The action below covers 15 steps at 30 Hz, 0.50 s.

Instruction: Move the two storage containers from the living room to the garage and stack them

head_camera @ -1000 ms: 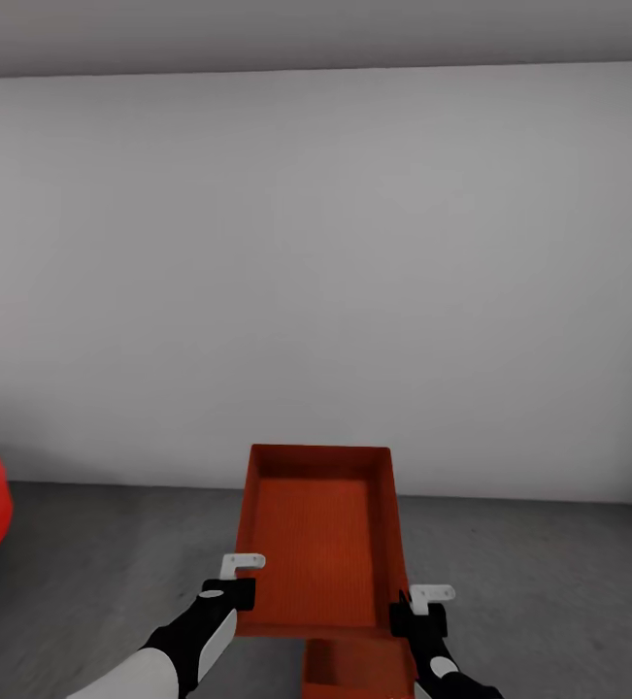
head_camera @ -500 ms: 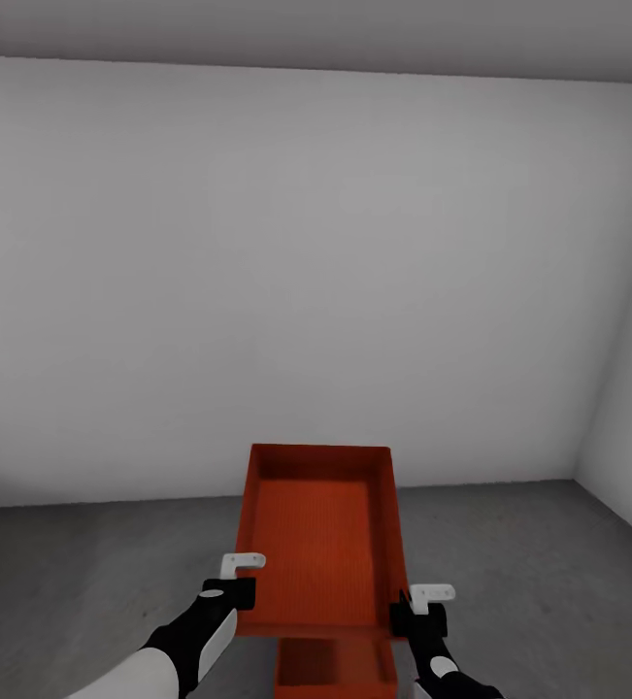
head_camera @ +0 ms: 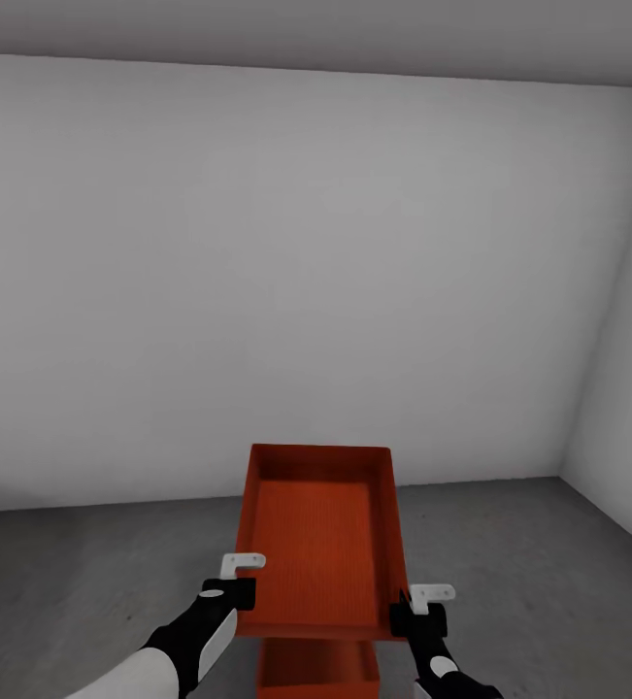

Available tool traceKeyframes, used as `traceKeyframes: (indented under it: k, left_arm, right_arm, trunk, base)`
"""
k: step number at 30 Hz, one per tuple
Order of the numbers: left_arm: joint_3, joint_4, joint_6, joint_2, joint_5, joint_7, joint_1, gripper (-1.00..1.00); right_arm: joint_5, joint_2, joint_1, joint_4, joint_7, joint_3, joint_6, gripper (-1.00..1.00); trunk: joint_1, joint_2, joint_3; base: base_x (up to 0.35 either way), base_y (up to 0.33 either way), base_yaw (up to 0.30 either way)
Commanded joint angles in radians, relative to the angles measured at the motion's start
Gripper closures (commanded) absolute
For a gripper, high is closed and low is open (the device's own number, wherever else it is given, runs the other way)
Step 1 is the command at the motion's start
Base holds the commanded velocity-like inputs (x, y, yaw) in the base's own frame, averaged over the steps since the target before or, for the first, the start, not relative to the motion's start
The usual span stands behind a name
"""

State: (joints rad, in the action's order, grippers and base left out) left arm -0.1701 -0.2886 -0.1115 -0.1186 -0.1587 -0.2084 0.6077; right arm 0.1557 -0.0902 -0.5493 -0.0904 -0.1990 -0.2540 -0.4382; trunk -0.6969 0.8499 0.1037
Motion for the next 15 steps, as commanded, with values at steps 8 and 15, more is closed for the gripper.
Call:
traceKeyframes:
  k: [8, 15]
  left_arm:
    - [-0.003, 0.001, -0.007, 0.000, -0.005, -0.013, 0.000, 1.00]
    - [-0.003, 0.001, -0.007, 0.001, -0.005, -0.013, 0.000, 1.00]
  right_arm:
    - [0.007, 0.000, -0.001, -0.005, 0.003, 0.001, -0.048, 1.00]
    - [0.006, 0.000, -0.001, -0.005, 0.003, 0.001, -0.048, 1.00]
  trunk:
    - [0.000, 0.001, 0.002]
    - [0.000, 0.001, 0.000]
  base:
    - [0.000, -0.178, 0.006]
    - [0.000, -0.015, 0.173]
